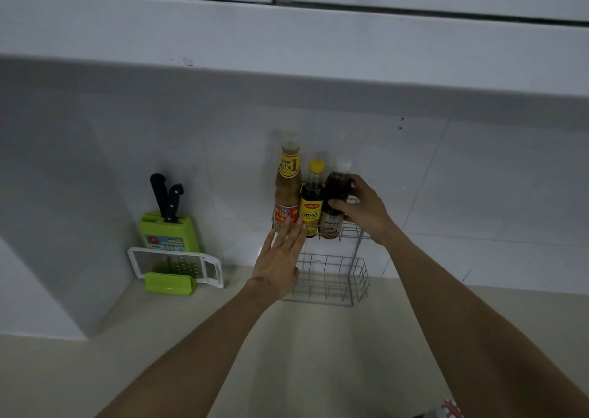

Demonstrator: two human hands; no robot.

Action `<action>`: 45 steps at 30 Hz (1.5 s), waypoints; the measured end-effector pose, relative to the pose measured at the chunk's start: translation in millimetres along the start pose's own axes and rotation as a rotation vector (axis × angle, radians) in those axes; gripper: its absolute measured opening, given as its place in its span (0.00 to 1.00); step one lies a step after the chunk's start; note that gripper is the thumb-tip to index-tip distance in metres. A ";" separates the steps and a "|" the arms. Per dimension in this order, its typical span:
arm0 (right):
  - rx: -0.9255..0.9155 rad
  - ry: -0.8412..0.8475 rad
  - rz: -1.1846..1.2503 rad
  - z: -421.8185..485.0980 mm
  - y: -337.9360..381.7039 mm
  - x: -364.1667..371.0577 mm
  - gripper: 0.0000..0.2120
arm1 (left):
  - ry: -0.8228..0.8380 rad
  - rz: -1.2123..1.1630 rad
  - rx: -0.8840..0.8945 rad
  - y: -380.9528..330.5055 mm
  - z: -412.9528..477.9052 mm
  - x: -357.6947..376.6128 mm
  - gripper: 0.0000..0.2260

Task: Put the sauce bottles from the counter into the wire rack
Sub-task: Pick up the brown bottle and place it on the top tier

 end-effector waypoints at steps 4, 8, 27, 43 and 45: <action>0.044 0.003 0.000 2.3 -7.2 0.6 0.25 | -0.007 -0.002 -0.015 -1.2 -0.8 0.3 0.37; 0.035 -0.019 -0.007 1.2 -9.4 3.6 0.24 | -0.007 0.001 -0.023 -1.1 -0.7 1.5 0.38; 0.097 -0.093 -0.007 -25.9 -22.6 11.2 0.43 | -0.017 0.001 -0.017 -2.3 -12.4 -1.4 0.37; -0.081 -0.192 0.189 -167.6 31.5 55.0 0.20 | 0.100 -0.259 -0.177 33.5 -123.8 -44.1 0.22; -0.064 -0.113 0.185 -190.5 33.9 79.7 0.18 | 0.053 -0.345 -0.230 46.4 -151.2 -52.8 0.20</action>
Point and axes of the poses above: each hand's wrist, its own z-axis towards the middle knuckle, its own x-axis out of the palm, y = z × x, the point moved 7 cm from there along z, towards the middle knuckle, and after that the axes turned 2 degrees about -x, right-handed, at the moved point
